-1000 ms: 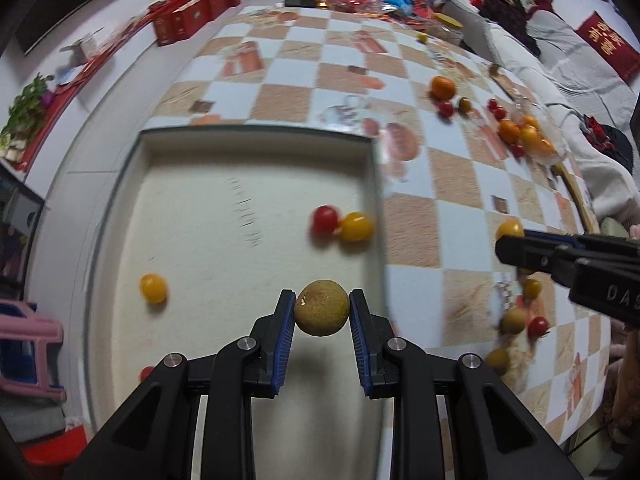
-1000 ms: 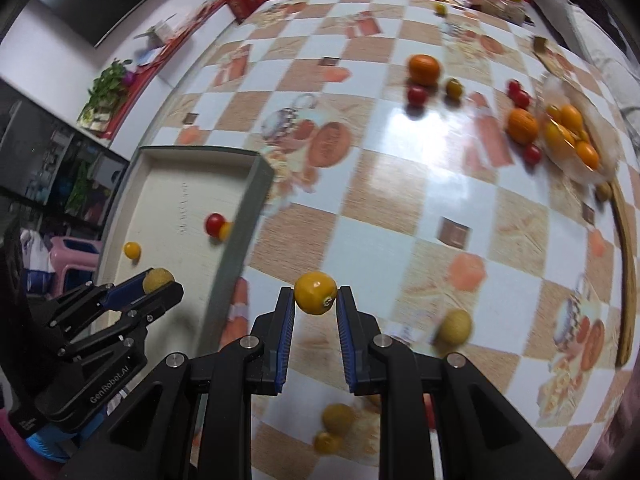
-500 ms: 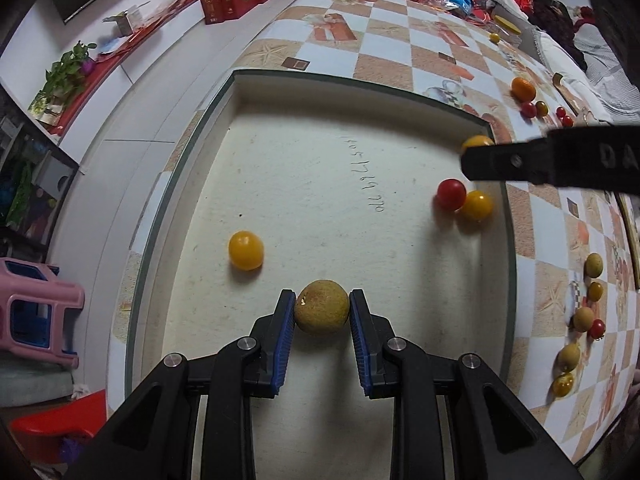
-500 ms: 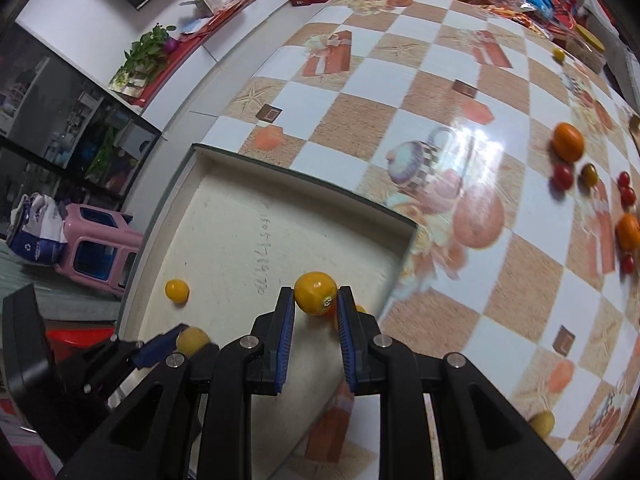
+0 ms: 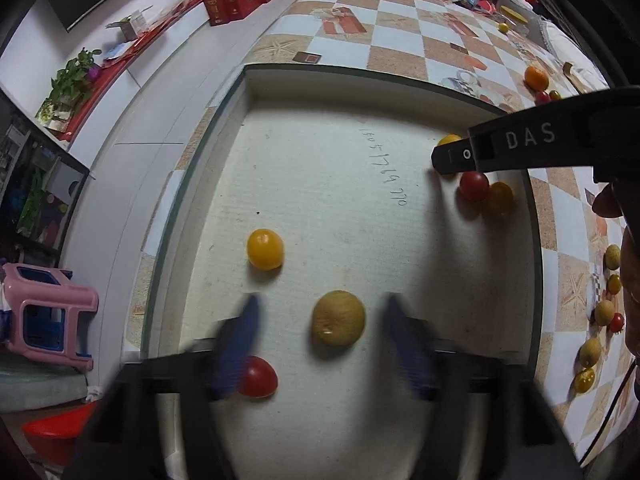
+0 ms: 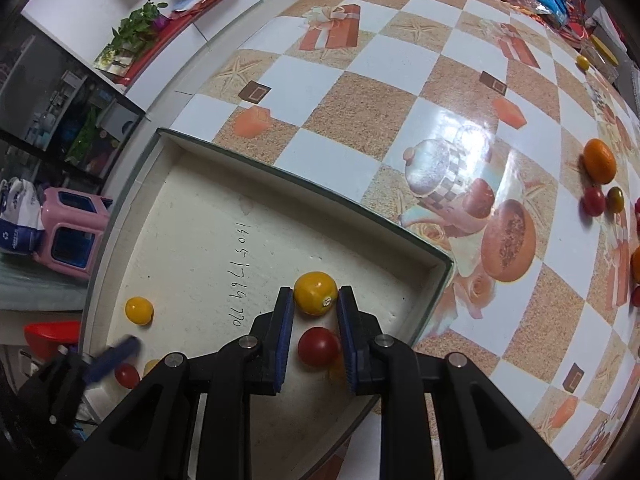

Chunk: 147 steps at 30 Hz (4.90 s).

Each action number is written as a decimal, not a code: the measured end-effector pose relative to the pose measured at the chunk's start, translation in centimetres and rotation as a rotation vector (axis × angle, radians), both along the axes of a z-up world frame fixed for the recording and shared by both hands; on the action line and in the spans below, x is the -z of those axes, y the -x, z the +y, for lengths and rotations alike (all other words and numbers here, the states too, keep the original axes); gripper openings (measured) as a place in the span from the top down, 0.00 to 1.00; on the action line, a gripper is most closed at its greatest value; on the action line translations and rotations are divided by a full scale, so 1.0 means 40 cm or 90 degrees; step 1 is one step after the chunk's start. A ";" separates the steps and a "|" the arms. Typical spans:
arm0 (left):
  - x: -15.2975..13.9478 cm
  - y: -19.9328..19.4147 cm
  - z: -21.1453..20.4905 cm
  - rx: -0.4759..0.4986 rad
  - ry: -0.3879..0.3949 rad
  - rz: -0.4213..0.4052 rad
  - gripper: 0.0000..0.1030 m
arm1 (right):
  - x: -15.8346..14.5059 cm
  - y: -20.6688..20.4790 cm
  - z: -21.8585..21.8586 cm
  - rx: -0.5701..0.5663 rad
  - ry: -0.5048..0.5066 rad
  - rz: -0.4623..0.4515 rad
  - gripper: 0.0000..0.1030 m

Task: Organize fruits
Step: 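Lower the green-yellow fruit into the box and open the left tool while the right releases its tomato, then move both open tools back over the fruits on the table, then grasp a green-yellow round fruit with the left tool while the right tool grasps a red tomato, then lift the green-yellow fruit toward the box with the left tool while the right carries its red tomato, then lower the green-yellow fruit into the box and open the left tool while the right releases its red tomato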

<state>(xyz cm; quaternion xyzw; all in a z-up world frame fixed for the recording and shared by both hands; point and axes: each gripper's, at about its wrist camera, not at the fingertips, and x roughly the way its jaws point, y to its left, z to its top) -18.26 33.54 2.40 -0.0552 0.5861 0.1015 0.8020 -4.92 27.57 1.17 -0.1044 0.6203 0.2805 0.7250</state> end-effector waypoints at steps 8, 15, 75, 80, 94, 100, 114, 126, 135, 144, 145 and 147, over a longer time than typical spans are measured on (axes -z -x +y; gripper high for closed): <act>-0.001 0.003 -0.005 0.012 -0.011 0.007 0.23 | -0.035 -0.010 0.000 0.016 -0.055 0.008 0.21; -0.032 -0.009 -0.057 0.056 -0.026 0.006 0.23 | -0.114 -0.014 -0.125 0.094 -0.091 -0.022 0.19; 0.019 -0.023 -0.582 0.367 0.034 0.071 0.61 | 0.013 0.261 -0.721 0.260 0.043 0.029 0.73; 0.012 -0.031 -0.556 0.351 0.074 0.066 0.74 | 0.011 0.262 -0.720 0.264 0.041 0.029 0.73; -0.032 -0.046 -0.435 0.284 0.140 0.062 0.74 | -0.003 0.253 -0.736 0.288 0.017 0.041 0.73; -0.070 -0.032 -0.397 0.275 0.145 0.037 0.74 | -0.030 0.240 -0.724 0.280 0.012 0.033 0.73; -0.072 -0.022 -0.345 0.226 0.147 0.022 0.74 | 0.005 0.265 -0.721 0.258 0.057 0.041 0.72; -0.085 -0.009 -0.313 0.213 0.144 0.015 0.74 | -0.019 0.241 -0.668 0.251 0.048 0.022 0.78; -0.105 0.040 -0.206 0.149 0.124 0.015 0.74 | -0.111 0.194 -0.555 0.188 -0.007 -0.002 0.78; -0.076 0.113 -0.063 0.058 0.098 0.026 0.74 | -0.130 0.185 -0.333 0.067 -0.055 -0.001 0.78; -0.072 0.120 -0.049 0.050 0.095 0.027 0.74 | -0.128 0.183 -0.300 0.051 -0.059 0.002 0.78; -0.062 0.133 -0.031 0.035 0.086 0.028 0.74 | -0.120 0.181 -0.246 0.024 -0.062 0.004 0.78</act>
